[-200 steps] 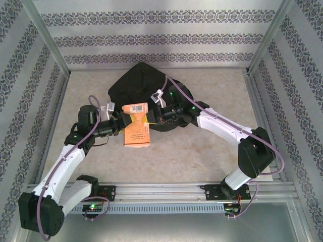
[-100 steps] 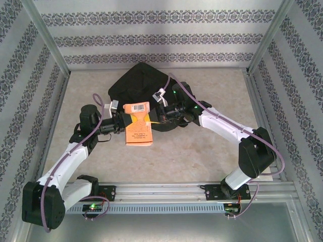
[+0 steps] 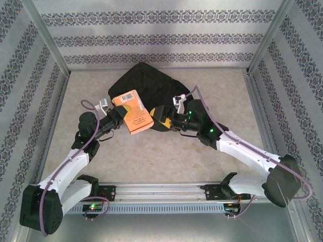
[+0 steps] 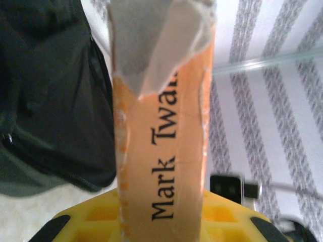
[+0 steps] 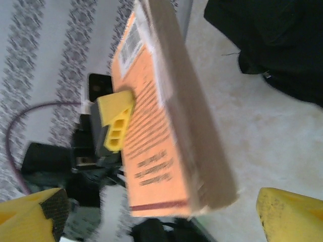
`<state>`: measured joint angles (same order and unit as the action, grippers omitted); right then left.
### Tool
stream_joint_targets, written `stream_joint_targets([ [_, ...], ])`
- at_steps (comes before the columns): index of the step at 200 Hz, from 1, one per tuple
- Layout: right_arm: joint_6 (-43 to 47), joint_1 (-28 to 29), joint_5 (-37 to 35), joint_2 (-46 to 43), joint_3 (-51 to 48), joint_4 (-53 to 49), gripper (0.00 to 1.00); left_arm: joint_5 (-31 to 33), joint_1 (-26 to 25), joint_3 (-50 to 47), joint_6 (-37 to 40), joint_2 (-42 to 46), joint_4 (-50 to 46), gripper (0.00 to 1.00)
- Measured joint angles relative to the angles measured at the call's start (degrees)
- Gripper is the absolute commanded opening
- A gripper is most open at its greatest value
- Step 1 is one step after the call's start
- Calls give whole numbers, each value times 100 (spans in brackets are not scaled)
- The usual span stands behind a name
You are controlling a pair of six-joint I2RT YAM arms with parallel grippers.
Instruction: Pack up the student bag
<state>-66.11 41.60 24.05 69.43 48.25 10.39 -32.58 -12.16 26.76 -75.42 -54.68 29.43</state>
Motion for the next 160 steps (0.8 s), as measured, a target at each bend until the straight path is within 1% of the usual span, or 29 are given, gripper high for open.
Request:
stream_joint_targets([
  [21, -623, 380, -538, 55, -345, 715, 98, 997, -422, -131, -273, 9, 267, 0],
  [34, -940, 525, -791, 214, -433, 1088, 98, 1462, -662, -138, -361, 9, 361, 0],
  [50, -1252, 651, -1082, 411, -498, 1521, 98, 1930, -831, -146, -450, 26, 487, 0],
  [73, -1587, 758, -1333, 671, -560, 2094, 98, 2391, -890, -160, -555, 59, 664, 0],
  [101, -1838, 807, -1484, 1069, -557, 2712, 96, 2699, -979, -168, -678, 50, 817, 0],
  [111, -1897, 807, -1528, 1209, -557, 2896, 94, 2745, -1025, -173, -717, 50, 848, 0],
  [132, -1980, 807, -1615, 1491, -538, 3257, 83, 2839, -1078, -216, -793, 42, 929, 0],
  [137, -1989, 807, -1637, 1563, -522, 3340, 79, 2850, -1078, -234, -813, 42, 944, 0],
  [146, -2050, 807, -1674, 1709, -490, 3519, 69, 2883, -1082, -271, -848, 42, 962, 0],
  [160, -2103, 807, -1725, 1895, -424, 3711, 61, 2924, -1104, -302, -887, 42, 962, 0],
])
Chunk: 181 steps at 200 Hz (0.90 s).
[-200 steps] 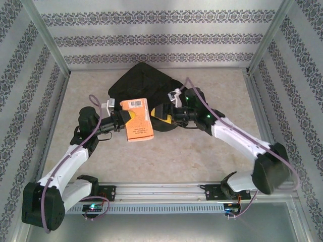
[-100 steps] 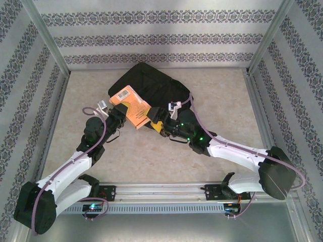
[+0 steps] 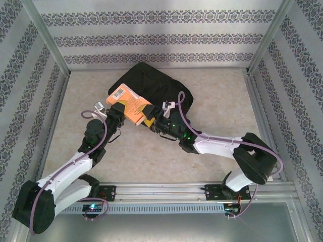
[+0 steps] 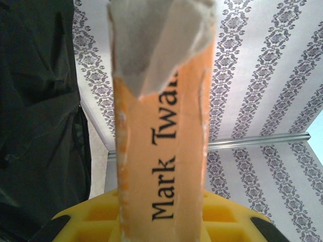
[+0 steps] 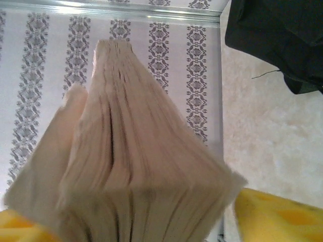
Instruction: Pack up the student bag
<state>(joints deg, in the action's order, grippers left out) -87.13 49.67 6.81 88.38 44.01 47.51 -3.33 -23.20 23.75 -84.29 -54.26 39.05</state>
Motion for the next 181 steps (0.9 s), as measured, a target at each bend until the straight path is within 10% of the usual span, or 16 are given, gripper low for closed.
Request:
stream_joint_targets([
  [48, 13, 9, -55, 254, 201, 413, 7, 90, -4, -68, -63, -28, -2, 0],
  [57, 61, 9, -63, 238, 197, 417, 2, 92, -4, -68, -61, -39, 0, 13],
  [88, 214, -122, -98, -164, -125, 57, 0, -186, -15, 96, 254, -48, -413, 54],
  [181, 2601, -3029, -872, -3895, -269, -5261, 0, -1237, -807, 4736, 4371, -3014, -4708, 70],
])
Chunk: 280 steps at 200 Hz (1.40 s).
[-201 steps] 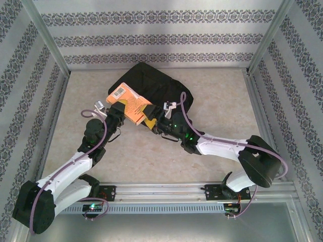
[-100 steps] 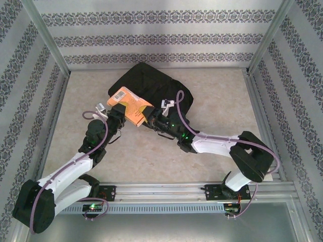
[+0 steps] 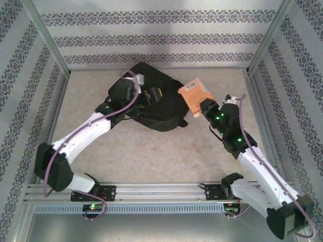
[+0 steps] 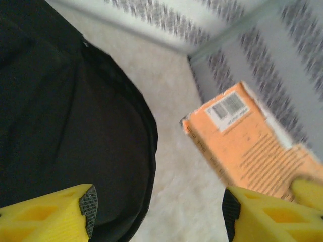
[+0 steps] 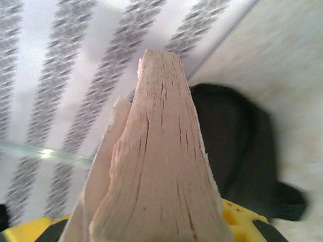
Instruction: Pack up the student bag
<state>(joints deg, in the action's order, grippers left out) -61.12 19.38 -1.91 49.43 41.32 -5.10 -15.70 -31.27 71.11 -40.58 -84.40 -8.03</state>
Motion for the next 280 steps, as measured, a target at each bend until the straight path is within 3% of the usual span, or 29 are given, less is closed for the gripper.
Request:
stream_joint_targets([
  [31, 535, -791, -44, -219, 0, -1172, 0, 378, -750, 2009, 1370, -1574, -1591, 74],
  [62, 866, -1412, 24, -295, -7, -1694, 0, 767, -1246, 3519, 2347, -2830, -2837, 74],
  [87, 1001, -1735, 149, -341, -39, -1792, 0, 1012, -1432, 4148, 2756, -3467, -3462, 72],
  [127, 1056, -1777, 343, -343, -79, -1805, 0, 1272, -1438, 4542, 3008, -3971, -3888, 67],
  [145, 1056, -1777, 413, -343, -105, -1803, 0, 1307, -1438, 4680, 3049, -4098, -3963, 61],
  [199, 1051, -1777, 546, -321, -149, -1781, 0, 1471, -1438, 4948, 3158, -4356, -4024, 33],
  [251, 1051, -1777, 621, -323, -175, -1711, 0, 1598, -1355, 5001, 3154, -4448, -4079, 1],
  [280, 1054, -1757, 730, -328, -210, -1665, 0, 1576, -1307, 4962, 3136, -4341, -4037, 0],
])
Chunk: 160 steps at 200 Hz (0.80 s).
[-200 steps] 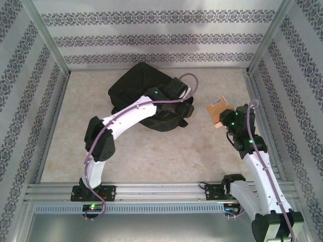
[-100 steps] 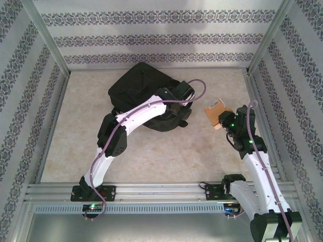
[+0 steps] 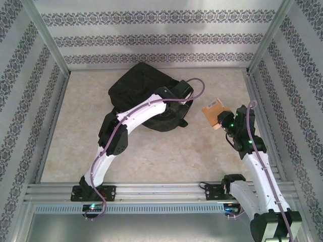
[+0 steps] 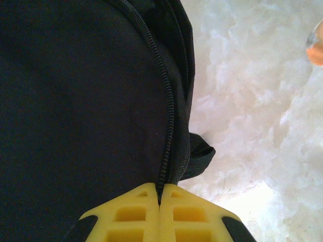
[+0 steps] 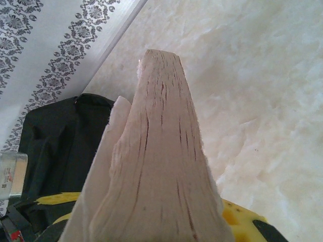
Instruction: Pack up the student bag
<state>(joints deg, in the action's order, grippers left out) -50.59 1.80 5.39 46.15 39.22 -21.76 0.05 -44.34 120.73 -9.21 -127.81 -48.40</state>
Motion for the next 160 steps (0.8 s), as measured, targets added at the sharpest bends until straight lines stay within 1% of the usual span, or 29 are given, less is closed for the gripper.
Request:
stream_joint_targets([
  [24, 7, 212, 9, -33, 2, 63, 0, -28, 61, -210, -24, 420, 107, 0],
  [51, 50, 544, 52, -81, 39, 127, 0, -42, 234, -662, -92, 1276, 391, 0],
  [72, 42, 765, 232, -74, 118, 227, 0, -15, 398, -1095, -197, 1982, 632, 0],
  [86, -61, 844, 485, -44, 144, 417, 0, 11, 520, -1462, -286, 2433, 802, 0],
  [119, -726, 1054, 1104, 269, 55, 1189, 0, -2, 667, -2363, -520, 3178, 1204, 0],
  [160, -1720, 1611, 1504, 994, -37, 1958, 0, -111, 756, -2763, -745, 3458, 1510, 0],
])
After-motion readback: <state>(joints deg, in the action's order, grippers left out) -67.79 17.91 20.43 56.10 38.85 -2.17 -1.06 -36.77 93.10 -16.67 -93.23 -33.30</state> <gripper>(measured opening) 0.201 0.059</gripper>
